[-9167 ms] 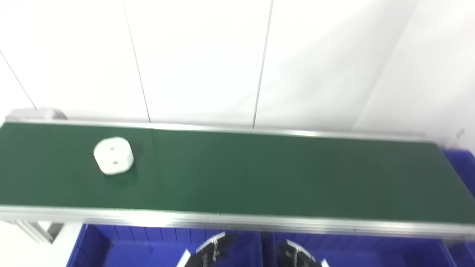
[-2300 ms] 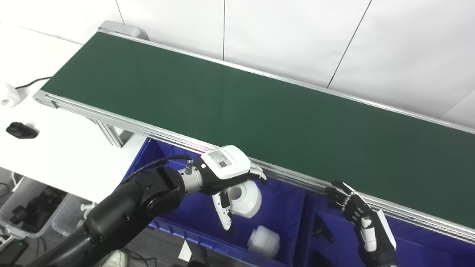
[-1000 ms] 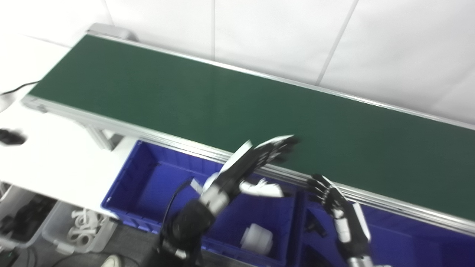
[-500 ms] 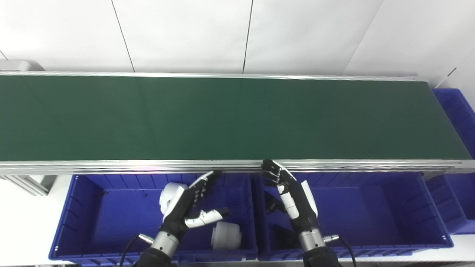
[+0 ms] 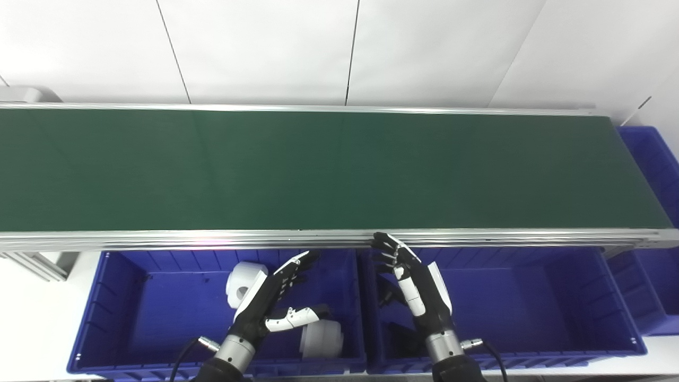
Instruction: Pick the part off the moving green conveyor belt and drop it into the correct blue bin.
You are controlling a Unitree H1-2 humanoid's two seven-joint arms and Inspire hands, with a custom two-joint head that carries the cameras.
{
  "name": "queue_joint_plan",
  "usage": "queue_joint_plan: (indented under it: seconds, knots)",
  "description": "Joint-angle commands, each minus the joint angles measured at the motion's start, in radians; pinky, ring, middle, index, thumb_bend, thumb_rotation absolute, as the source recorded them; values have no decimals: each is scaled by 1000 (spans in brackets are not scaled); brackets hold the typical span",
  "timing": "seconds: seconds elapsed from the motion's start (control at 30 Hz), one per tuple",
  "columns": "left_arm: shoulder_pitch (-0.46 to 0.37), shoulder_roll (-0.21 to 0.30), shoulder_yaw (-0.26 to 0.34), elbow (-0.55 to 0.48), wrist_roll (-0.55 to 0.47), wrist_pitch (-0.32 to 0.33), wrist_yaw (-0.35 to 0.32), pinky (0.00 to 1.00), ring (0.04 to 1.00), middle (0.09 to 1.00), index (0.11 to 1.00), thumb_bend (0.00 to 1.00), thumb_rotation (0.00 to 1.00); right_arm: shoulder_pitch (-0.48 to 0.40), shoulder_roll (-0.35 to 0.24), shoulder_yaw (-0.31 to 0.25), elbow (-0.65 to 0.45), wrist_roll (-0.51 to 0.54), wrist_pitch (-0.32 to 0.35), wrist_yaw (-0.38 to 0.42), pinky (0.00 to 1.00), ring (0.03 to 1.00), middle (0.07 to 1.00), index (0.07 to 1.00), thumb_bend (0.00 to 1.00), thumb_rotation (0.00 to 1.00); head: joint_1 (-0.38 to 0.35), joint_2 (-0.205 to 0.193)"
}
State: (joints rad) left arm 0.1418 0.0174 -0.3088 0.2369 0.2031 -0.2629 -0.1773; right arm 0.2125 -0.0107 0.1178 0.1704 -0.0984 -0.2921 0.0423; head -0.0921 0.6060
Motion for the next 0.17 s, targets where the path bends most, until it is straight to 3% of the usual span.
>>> queue_joint_plan:
  seconds: [0.0,0.13]
  knots:
    - [-9,-3,-9,5,3,-72,13,844,895,903,863,804,568,-8,-4,3,-9,21,-73,11,700,759,813,838,789,1000,8,-28]
    - [-12,-7,-15,47,6,-118,22,854,890,896,856,797,553,-13,-15,2,35,26,-116,17,702,758,808,833,792,1000,28,-82]
